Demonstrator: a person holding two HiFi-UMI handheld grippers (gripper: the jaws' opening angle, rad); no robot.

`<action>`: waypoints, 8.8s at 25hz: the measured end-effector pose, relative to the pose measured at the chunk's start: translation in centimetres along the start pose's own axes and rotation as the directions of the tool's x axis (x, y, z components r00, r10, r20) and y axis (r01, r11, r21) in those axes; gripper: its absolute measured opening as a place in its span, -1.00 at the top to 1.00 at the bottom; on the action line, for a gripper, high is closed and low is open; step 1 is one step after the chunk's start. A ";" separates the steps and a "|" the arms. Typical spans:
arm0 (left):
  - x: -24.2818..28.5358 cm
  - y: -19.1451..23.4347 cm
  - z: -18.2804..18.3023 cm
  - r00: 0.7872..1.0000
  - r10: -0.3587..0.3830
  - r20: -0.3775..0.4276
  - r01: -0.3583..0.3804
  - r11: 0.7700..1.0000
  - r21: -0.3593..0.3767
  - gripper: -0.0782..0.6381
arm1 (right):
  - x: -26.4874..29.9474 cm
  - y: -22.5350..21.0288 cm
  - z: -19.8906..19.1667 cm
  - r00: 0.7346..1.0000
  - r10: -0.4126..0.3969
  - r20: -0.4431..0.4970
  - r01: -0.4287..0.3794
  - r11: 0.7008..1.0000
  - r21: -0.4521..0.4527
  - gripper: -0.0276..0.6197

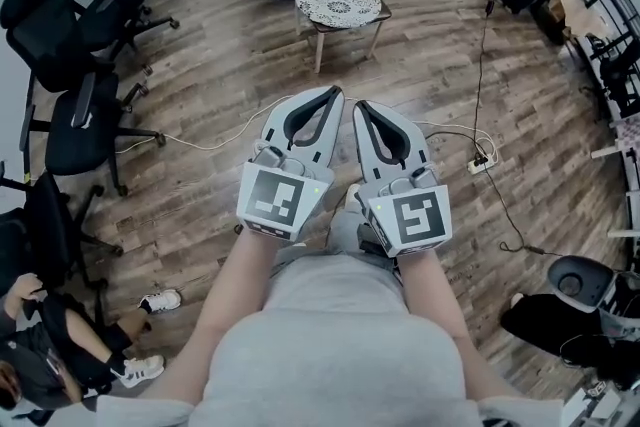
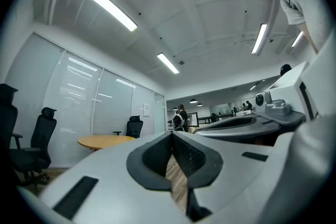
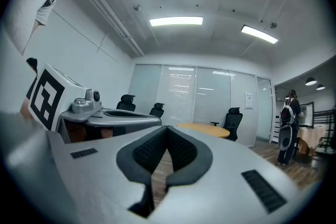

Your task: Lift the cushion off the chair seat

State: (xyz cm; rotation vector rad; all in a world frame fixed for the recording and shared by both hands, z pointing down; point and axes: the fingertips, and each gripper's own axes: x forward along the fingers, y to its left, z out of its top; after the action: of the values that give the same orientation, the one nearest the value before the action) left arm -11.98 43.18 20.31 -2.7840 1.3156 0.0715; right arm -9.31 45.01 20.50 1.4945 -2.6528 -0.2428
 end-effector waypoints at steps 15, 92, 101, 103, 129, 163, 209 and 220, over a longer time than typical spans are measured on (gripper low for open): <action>18.4 2.2 -1.3 0.996 0.090 -0.002 -0.090 0.996 0.019 0.77 | 8.2 -16.5 -2.8 0.995 0.099 0.025 -0.099 0.995 0.006 0.83; 62.7 35.3 -30.6 0.957 0.032 -0.289 -0.088 0.979 -0.185 0.77 | 52.5 -47.4 -31.4 0.974 0.024 -0.224 0.016 0.984 0.175 0.83; 66.2 35.5 -35.7 0.956 0.026 -0.291 -0.093 0.971 -0.219 0.77 | 53.6 -49.8 -39.6 0.945 -0.002 -0.326 0.086 0.966 0.244 0.37; 66.7 35.5 -36.9 0.956 0.025 -0.293 -0.094 0.971 -0.221 0.77 | 53.9 -50.5 -41.7 0.936 -0.010 -0.351 0.108 0.959 0.261 0.19; 70.2 33.8 -51.9 0.905 -0.095 -0.415 -0.016 0.967 -0.256 0.77 | 57.2 -54.2 -70.1 0.719 0.156 -0.677 0.220 0.873 0.435 0.09; 69.9 36.8 -51.5 0.876 -0.072 -0.476 -0.058 0.966 -0.252 0.77 | 57.3 -53.8 -68.8 0.647 0.144 -0.749 0.190 0.921 0.341 0.79; 63.8 38.0 -28.7 0.949 0.069 -0.307 -0.146 0.960 -0.237 0.77 | 54.3 -51.5 -36.1 0.887 0.068 -0.456 0.102 0.936 0.337 0.79; 62.9 38.0 -24.2 0.955 0.098 -0.279 -0.167 0.958 -0.234 0.77 | 53.1 -52.2 -29.4 0.919 0.036 -0.393 0.097 0.945 0.312 0.79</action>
State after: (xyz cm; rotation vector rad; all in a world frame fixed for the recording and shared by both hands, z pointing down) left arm -1.06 -31.21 38.76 -2.9964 1.6673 -0.1411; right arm 11.59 -29.77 39.90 1.4749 -2.4177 0.4755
